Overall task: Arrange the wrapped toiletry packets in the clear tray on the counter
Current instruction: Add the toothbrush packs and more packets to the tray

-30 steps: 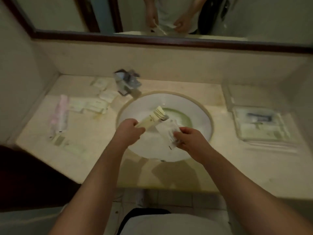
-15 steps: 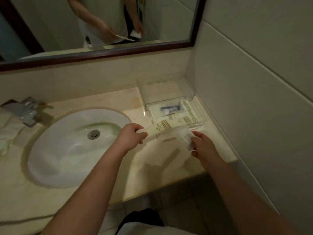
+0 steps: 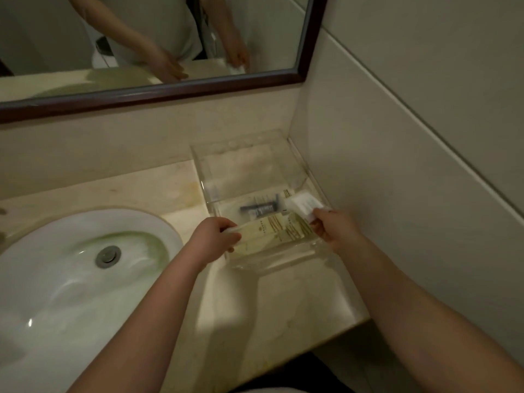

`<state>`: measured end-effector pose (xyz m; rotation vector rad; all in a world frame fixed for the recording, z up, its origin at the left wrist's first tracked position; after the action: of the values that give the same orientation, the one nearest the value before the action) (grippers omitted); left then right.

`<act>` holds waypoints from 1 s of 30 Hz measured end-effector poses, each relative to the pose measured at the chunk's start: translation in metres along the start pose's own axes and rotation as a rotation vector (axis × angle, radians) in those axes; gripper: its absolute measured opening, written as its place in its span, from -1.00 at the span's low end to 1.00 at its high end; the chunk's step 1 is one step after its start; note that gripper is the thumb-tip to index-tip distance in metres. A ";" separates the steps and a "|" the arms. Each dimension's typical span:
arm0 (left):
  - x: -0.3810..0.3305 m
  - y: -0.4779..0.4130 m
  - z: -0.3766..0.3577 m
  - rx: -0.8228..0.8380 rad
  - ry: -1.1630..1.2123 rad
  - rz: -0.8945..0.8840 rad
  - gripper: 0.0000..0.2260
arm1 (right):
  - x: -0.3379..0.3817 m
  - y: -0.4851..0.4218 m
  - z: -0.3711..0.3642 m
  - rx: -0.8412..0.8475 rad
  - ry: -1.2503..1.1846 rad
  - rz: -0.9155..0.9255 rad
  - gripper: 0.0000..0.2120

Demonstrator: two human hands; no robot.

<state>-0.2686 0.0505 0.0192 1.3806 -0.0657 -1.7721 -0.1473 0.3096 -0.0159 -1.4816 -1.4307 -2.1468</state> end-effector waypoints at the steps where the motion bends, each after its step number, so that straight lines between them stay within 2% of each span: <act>1: 0.000 -0.003 -0.001 0.005 -0.004 0.002 -0.92 | 0.000 -0.009 -0.004 -0.005 0.009 -0.028 -0.84; 3: 0.000 -0.006 -0.001 -0.001 0.011 0.019 -0.92 | 0.000 -0.022 -0.012 -0.032 0.010 -0.056 -0.81; 6: 0.000 -0.008 -0.001 -0.027 0.073 0.049 -0.93 | -0.001 -0.033 -0.025 -0.055 -0.123 -0.073 -0.79; 8: -0.001 -0.008 -0.002 -0.023 0.114 0.075 -0.95 | -0.001 -0.035 -0.029 -0.059 -0.095 -0.077 -0.75; 11: 0.000 -0.010 -0.005 -0.024 0.152 0.099 -0.96 | 0.007 -0.034 -0.024 -0.058 0.147 -0.076 -0.72; 14: -0.002 -0.013 -0.007 -0.025 0.163 0.100 -0.96 | 0.022 -0.032 -0.010 -0.122 0.496 -0.057 -0.82; 16: -0.005 -0.016 -0.009 -0.024 0.175 0.092 -0.96 | 0.028 -0.029 -0.009 -0.147 0.690 -0.037 -0.60; 17: -0.006 -0.017 -0.010 -0.022 0.184 0.087 -0.96 | 0.029 -0.026 -0.009 -0.160 0.734 0.014 -0.49; 18: -0.008 -0.019 -0.011 -0.017 0.195 0.082 -0.95 | 0.032 -0.022 -0.010 -0.173 0.737 0.093 -0.46; 21: -0.012 -0.025 -0.013 0.001 0.206 0.068 -0.94 | 0.037 -0.015 -0.016 -0.087 0.691 0.328 -0.69; 25: -0.018 -0.033 -0.017 0.025 0.201 0.038 -0.94 | 0.035 -0.017 -0.024 0.243 0.737 0.259 -0.78; 27: -0.020 -0.037 -0.019 -0.003 0.151 0.028 -0.94 | 0.035 -0.019 -0.022 0.281 0.767 0.260 -0.89; 30: -0.019 -0.038 -0.026 -0.067 -0.141 0.024 -0.85 | 0.030 -0.019 -0.019 0.274 0.801 0.240 -0.90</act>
<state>-0.2695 0.0978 0.0048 1.2012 -0.0983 -1.8332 -0.1851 0.3156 -0.0047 -0.5410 -1.1059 -1.9382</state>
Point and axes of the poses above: each hand's wrist, its own y-axis away from the middle knuckle, its own z-axis out of the back of the hand, x = y × z, the point moved 4 cm from there along -y, towards the middle knuckle, and after that the axes turned 13 degrees about x, right-handed, at the moved point
